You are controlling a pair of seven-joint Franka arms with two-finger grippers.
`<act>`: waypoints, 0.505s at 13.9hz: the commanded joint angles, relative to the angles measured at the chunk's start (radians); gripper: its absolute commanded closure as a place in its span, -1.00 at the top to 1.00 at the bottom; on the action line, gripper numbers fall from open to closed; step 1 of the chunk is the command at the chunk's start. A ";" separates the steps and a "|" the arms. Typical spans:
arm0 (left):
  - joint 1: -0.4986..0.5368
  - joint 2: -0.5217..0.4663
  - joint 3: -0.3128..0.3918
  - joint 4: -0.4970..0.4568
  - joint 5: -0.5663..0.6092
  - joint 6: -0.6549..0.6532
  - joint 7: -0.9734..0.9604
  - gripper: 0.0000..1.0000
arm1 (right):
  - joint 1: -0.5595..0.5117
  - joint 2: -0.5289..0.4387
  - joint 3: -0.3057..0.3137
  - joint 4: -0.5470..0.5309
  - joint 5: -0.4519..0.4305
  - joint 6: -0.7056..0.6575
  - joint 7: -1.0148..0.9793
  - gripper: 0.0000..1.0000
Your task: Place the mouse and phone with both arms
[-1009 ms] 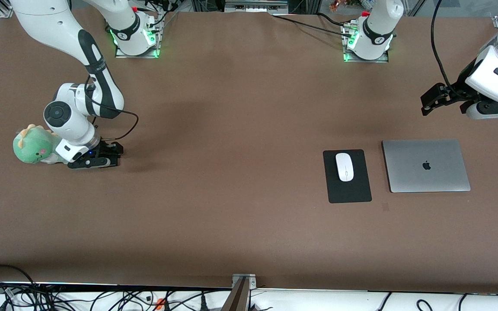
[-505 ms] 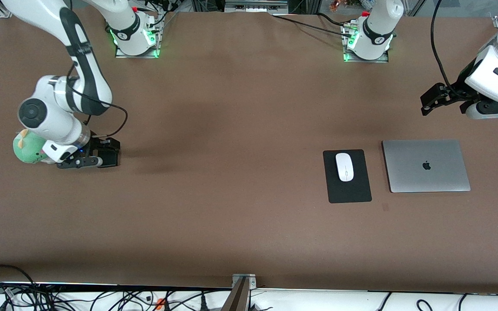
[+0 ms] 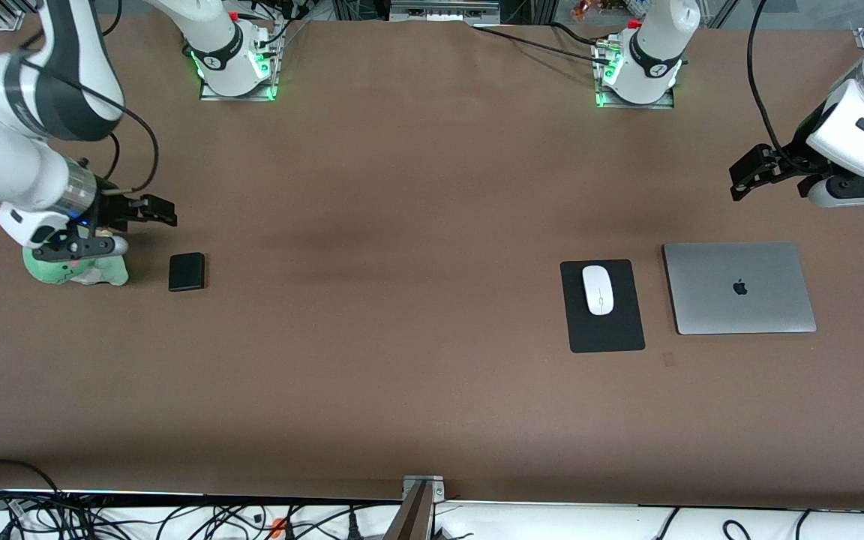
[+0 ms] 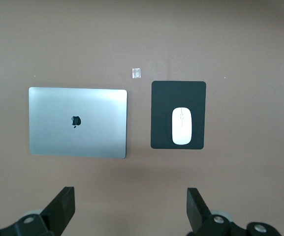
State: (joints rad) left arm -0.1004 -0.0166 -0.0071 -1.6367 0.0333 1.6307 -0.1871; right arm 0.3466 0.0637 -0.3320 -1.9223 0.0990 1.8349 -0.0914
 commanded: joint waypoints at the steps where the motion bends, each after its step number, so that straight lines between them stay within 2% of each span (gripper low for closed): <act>1: 0.008 0.014 -0.008 0.034 -0.015 -0.018 -0.002 1.00 | -0.015 -0.038 0.023 0.051 0.004 -0.101 0.067 1.00; 2: 0.008 0.014 -0.010 0.034 -0.015 -0.020 -0.002 1.00 | -0.055 -0.056 0.065 0.061 0.001 -0.126 0.084 1.00; 4: 0.008 0.014 -0.010 0.034 -0.013 -0.020 -0.002 1.00 | -0.225 -0.097 0.260 0.062 -0.016 -0.134 0.139 1.00; 5: 0.008 0.014 -0.010 0.034 -0.013 -0.020 -0.002 1.00 | -0.288 -0.116 0.339 0.062 -0.042 -0.135 0.166 1.00; 7: 0.008 0.014 -0.010 0.034 -0.015 -0.020 -0.002 1.00 | -0.311 -0.142 0.375 0.062 -0.074 -0.157 0.211 1.00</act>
State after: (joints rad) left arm -0.1004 -0.0166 -0.0088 -1.6364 0.0333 1.6307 -0.1871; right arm 0.0887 -0.0414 -0.0152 -1.8569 0.0574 1.7112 0.0730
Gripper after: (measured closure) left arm 0.000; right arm 0.000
